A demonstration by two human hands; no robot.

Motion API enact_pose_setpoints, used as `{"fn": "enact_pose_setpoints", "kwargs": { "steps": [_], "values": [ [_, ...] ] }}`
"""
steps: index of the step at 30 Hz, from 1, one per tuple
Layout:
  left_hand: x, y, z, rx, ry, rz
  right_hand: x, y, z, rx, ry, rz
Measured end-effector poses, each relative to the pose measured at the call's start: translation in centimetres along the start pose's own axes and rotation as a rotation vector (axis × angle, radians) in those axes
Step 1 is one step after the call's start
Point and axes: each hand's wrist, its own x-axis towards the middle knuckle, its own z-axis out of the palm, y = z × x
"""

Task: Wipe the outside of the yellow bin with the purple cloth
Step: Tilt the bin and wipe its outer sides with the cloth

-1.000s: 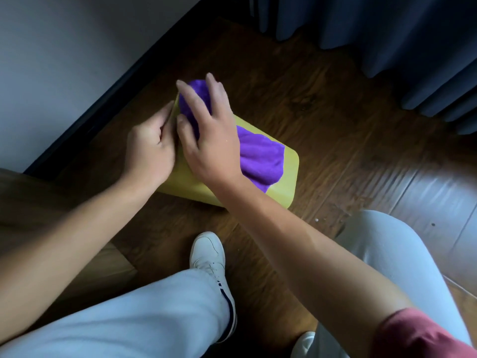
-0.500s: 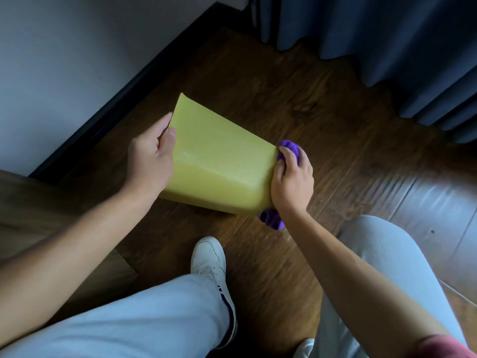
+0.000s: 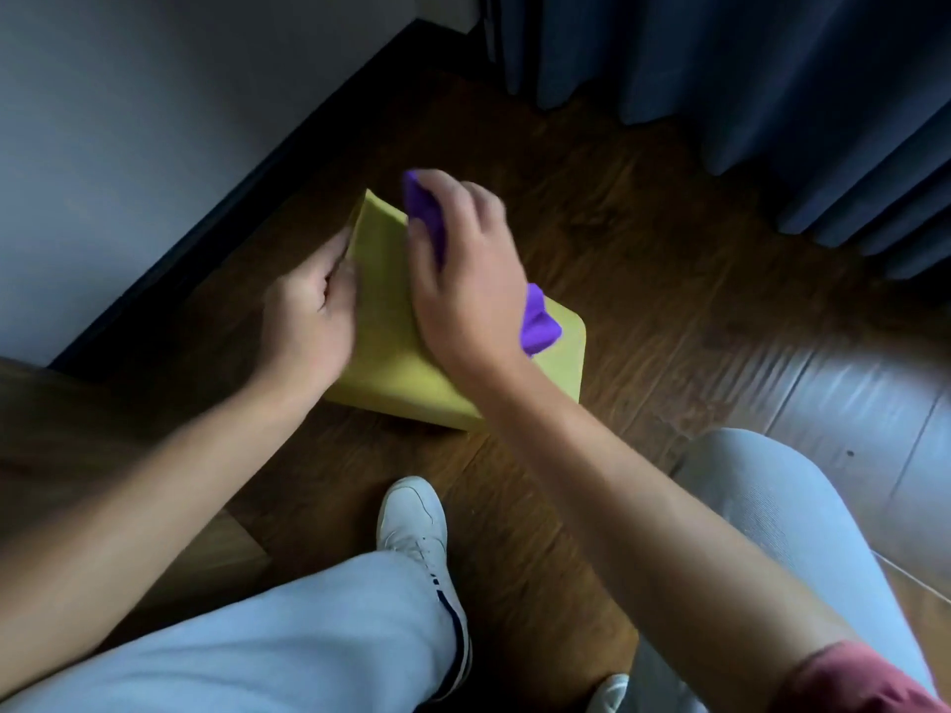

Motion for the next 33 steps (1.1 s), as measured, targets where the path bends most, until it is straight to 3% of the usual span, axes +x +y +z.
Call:
{"fn": "enact_pose_setpoints", "kwargs": {
  "steps": [6, 16, 25, 27, 30, 33],
  "values": [
    [-0.5, -0.4, 0.2, 0.058, 0.018, 0.134, -1.4, -1.4, 3.5, -0.118, -0.118, 0.055],
    [0.1, -0.6, -0.5, -0.046, -0.006, -0.032, -3.3, 11.0, -1.2, -0.331, -0.108, 0.28],
    [-0.3, 0.4, -0.7, -0.157, -0.06, -0.109, -5.2, 16.9, -5.6, -0.321, -0.064, 0.767],
    [-0.5, 0.6, -0.5, -0.151, -0.066, -0.117, -4.5, 15.4, -6.1, -0.303, 0.023, 0.671],
    [-0.3, 0.9, 0.0, -0.161, -0.069, -0.132, -3.1, 11.2, -6.2, -0.177, 0.15, 0.361],
    [0.2, 1.1, 0.6, -0.179, -0.057, -0.128, -2.9, 5.0, -4.2, 0.037, 0.099, 0.08]
  ]
}}
